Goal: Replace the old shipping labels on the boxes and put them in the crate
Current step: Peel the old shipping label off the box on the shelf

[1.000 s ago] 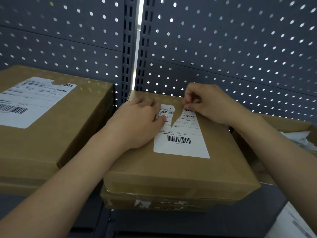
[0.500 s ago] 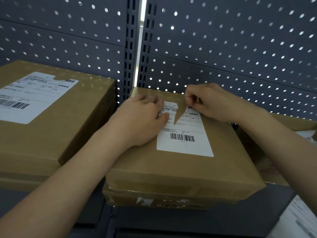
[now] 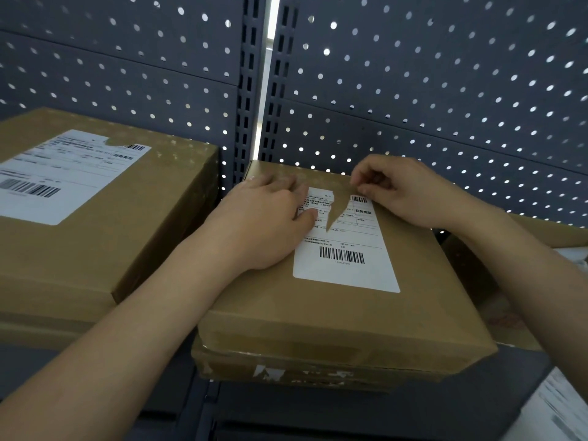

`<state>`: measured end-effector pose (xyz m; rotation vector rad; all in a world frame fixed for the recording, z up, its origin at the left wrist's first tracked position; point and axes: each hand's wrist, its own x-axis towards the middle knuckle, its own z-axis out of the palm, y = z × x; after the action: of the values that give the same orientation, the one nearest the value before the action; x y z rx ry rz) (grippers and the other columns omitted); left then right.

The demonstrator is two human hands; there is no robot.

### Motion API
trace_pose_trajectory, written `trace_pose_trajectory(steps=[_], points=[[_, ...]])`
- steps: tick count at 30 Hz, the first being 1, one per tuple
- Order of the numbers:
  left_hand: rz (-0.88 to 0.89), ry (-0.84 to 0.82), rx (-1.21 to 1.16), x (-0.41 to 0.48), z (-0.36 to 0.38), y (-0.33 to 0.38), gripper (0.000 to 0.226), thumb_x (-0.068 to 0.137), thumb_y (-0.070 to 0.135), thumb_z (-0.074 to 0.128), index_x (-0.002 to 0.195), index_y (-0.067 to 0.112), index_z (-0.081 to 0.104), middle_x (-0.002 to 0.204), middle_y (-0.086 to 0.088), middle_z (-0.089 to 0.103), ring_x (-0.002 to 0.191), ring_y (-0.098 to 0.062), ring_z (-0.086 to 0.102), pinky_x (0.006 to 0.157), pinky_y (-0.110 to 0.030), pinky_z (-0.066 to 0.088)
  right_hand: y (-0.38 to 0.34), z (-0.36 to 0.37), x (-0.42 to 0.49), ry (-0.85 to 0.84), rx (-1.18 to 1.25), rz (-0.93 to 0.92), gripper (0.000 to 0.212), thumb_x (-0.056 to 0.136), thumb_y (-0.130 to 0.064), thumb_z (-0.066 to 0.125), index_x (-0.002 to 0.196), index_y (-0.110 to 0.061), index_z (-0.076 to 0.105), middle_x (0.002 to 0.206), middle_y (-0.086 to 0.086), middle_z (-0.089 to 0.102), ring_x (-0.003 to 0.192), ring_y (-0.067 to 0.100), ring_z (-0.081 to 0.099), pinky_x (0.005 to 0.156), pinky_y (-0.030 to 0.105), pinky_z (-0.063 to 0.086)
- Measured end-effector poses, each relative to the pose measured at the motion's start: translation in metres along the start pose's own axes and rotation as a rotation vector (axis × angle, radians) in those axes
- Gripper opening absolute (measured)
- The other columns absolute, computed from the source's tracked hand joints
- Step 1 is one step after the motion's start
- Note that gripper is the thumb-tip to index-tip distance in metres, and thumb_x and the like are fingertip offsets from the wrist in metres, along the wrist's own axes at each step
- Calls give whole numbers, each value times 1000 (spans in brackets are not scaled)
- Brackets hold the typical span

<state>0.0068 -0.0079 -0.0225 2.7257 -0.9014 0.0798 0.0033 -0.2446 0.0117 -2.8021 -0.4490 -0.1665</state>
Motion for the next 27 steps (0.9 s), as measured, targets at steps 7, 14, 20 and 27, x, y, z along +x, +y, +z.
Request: trace_pose_trajectory(steps=[7,14,20,27], points=[[2,6,0,0,0,0,57,101,48,25,152,23,26,156,5,29,144,-16,19,113,-33,19,2,-7,7,-35,-91,-40,11,92,-24,64,99,-21,72,96,-12,64,92,4,58,80,14,44],[6,9,-4,1,1,-1,56,100,47,26,150,22,30,153,4,35,142,-18,25,111,-32,23,1,-10,14,-132,-249,-169,15,93,-27,56,97,-21,68,97,-9,59,87,7,56,79,16,43],[2,8,2,2,3,-1,57,100,48,27,151,22,29,154,4,33,143,-19,23,113,-33,21,-3,-8,19,-218,-376,-203,12,95,-20,53,92,-13,62,92,-6,52,80,9,48,77,26,43],[-3,-6,6,0,0,2,56,100,48,26,151,23,28,154,4,33,143,-18,22,113,-34,21,-2,-9,19,-290,-339,-135,8,96,-21,49,89,-19,54,89,-8,50,77,4,46,67,13,36]])
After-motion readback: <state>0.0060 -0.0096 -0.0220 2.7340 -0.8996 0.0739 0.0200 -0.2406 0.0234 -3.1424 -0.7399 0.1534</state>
